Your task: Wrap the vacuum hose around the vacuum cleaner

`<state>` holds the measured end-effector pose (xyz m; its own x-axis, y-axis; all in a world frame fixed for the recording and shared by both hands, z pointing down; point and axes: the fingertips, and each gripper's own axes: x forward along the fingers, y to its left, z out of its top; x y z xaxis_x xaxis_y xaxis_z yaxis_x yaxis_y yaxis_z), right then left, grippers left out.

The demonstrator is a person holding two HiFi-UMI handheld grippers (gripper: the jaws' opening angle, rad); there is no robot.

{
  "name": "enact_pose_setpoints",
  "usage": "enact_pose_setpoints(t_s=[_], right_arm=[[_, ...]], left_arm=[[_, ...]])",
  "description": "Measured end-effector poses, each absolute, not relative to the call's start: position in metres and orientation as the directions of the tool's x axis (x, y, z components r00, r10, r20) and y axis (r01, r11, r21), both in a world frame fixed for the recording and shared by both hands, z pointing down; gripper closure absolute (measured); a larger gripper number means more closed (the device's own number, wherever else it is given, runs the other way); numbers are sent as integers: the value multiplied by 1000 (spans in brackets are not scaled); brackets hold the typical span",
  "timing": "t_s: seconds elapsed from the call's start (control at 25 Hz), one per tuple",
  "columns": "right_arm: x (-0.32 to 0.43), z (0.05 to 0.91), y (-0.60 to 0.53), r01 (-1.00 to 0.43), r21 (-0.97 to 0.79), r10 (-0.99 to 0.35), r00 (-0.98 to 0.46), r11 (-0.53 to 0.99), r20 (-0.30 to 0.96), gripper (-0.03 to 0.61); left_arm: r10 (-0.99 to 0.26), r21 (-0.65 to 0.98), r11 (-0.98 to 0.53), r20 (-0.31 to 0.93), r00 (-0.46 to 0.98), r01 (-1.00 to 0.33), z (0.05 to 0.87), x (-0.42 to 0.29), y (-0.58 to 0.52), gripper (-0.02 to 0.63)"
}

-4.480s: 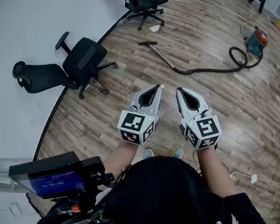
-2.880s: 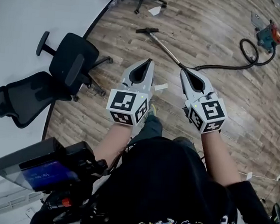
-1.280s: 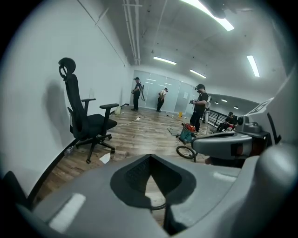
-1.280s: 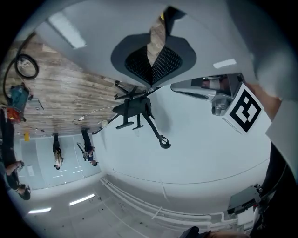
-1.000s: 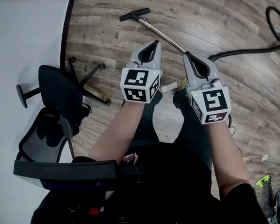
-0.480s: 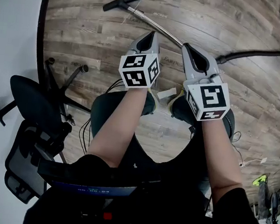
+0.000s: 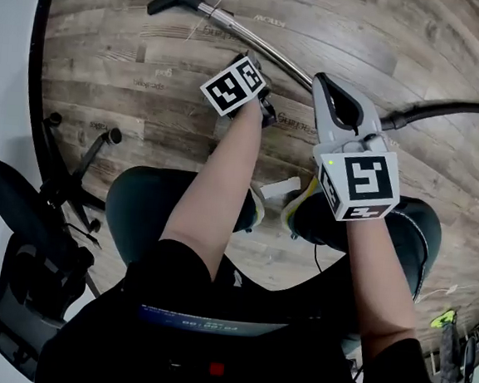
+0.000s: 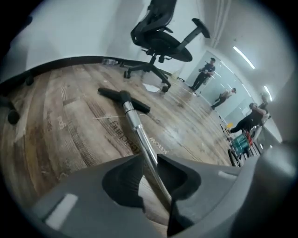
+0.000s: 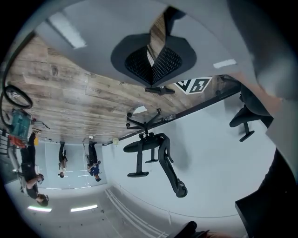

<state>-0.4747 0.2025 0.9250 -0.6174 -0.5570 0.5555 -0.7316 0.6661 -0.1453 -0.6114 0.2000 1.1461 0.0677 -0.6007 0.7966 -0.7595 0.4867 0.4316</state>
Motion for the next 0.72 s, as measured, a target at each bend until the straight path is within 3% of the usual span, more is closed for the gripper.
enact_pose_setpoints(t_s=[0.36,0.72], right_arm=[[-474,965,183,-772,-181,-588,-593,609,551,555],[-472,999,189,-757,-97,-538,-542,647,646,554]], left_arm=[[-619,535,617,783,64,-577,1214,-609,167,457],[-511,449,771,859,-18,-451,1241,-609,157,445]])
